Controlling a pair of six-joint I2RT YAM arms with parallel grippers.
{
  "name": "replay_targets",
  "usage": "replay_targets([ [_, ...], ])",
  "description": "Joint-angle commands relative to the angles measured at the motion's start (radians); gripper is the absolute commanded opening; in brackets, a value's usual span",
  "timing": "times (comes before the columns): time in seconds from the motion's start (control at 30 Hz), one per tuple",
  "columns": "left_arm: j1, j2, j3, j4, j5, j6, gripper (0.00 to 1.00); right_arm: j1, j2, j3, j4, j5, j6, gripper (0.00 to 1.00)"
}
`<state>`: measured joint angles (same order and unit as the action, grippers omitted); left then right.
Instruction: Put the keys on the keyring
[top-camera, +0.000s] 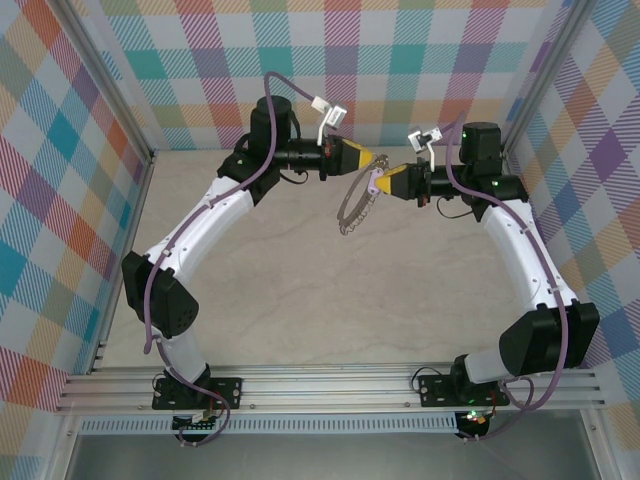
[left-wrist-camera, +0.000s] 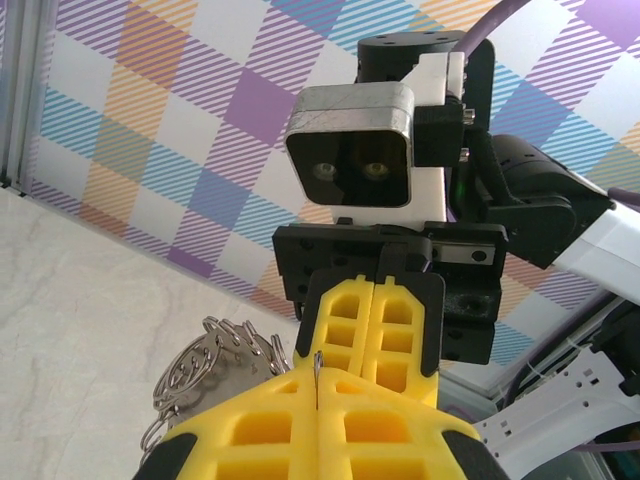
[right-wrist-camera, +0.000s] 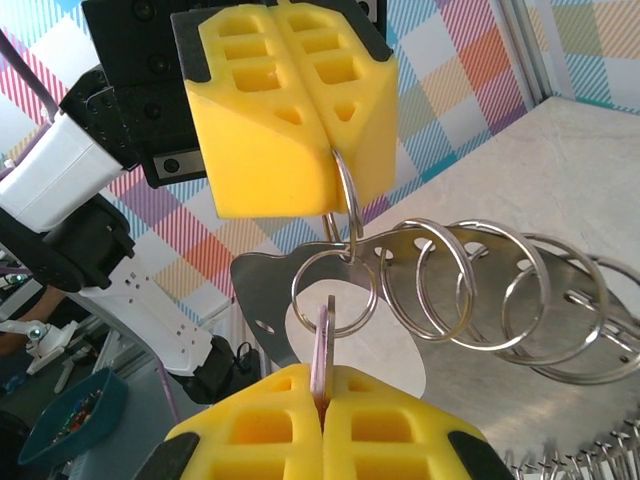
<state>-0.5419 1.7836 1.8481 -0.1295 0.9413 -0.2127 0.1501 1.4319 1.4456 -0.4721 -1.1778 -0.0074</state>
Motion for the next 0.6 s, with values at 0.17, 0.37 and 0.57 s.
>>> replay_targets([
  [0.17, 0.010, -0.017, -0.022, 0.014, -0.045, 0.024, 0.00, -0.006, -0.014, 0.033, -0.023, -0.018, -0.004, 0.00],
  [0.37, 0.020, -0.013, -0.036, 0.039, -0.082, -0.004, 0.16, -0.007, 0.012, 0.083, -0.093, -0.005, 0.004, 0.00],
  [0.57, 0.038, -0.002, -0.048, 0.061, -0.103, -0.033, 0.27, -0.006, 0.056, 0.132, -0.163, 0.007, 0.016, 0.00],
])
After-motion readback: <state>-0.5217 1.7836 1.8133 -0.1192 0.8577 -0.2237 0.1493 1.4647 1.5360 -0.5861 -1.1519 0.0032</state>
